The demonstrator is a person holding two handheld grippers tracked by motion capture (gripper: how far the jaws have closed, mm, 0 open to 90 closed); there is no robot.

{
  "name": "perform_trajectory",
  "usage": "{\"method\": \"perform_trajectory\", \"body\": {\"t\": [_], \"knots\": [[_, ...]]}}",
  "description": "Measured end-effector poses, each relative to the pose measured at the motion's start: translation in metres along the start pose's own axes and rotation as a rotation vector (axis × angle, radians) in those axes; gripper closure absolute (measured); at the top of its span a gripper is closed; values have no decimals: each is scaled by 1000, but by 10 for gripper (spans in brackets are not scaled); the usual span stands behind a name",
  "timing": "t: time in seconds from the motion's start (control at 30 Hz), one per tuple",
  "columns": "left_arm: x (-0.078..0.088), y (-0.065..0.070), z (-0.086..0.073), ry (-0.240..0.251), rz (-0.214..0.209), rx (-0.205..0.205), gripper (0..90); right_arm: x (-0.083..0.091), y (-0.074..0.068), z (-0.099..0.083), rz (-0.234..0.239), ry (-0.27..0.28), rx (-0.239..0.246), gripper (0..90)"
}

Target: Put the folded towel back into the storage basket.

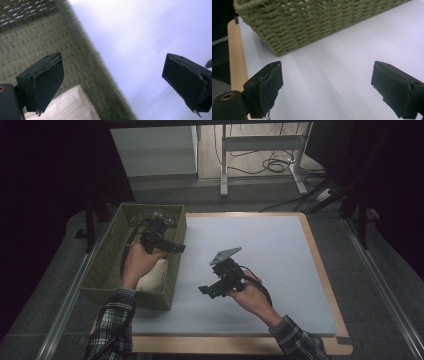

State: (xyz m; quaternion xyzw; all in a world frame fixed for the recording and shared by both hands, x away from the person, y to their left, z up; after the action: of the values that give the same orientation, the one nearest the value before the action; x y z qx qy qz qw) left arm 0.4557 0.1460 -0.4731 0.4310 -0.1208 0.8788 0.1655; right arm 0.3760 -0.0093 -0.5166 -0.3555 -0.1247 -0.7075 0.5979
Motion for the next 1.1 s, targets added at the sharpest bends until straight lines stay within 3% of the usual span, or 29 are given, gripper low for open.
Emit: {"method": "perform_trajectory", "body": {"t": [0.5,0.83,1.1], "knots": [[-4,55,11,61,-54,-50,21,45,28,-42,-80,11,-29,76],[-8,102,2,113,-72,-126,2,86,44,-72,-148,26,-47,70],[-14,140,-11,153,-127,-135,2,112,49,-98,-174,57,-86,70]]}}
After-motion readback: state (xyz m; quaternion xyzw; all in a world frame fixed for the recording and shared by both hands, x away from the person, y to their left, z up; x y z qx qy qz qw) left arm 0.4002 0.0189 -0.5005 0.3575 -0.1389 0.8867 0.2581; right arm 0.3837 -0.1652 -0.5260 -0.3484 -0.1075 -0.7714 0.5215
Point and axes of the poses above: each handheld gripper's, and its own axes: x roughly backward along the jaws, z roughly out of its top, y roughly to its right, the point moved 9 cm from there along -x, roughly forward along the jaws, and after that the axes turned 14 degrees about z, right-handed, at the moved point
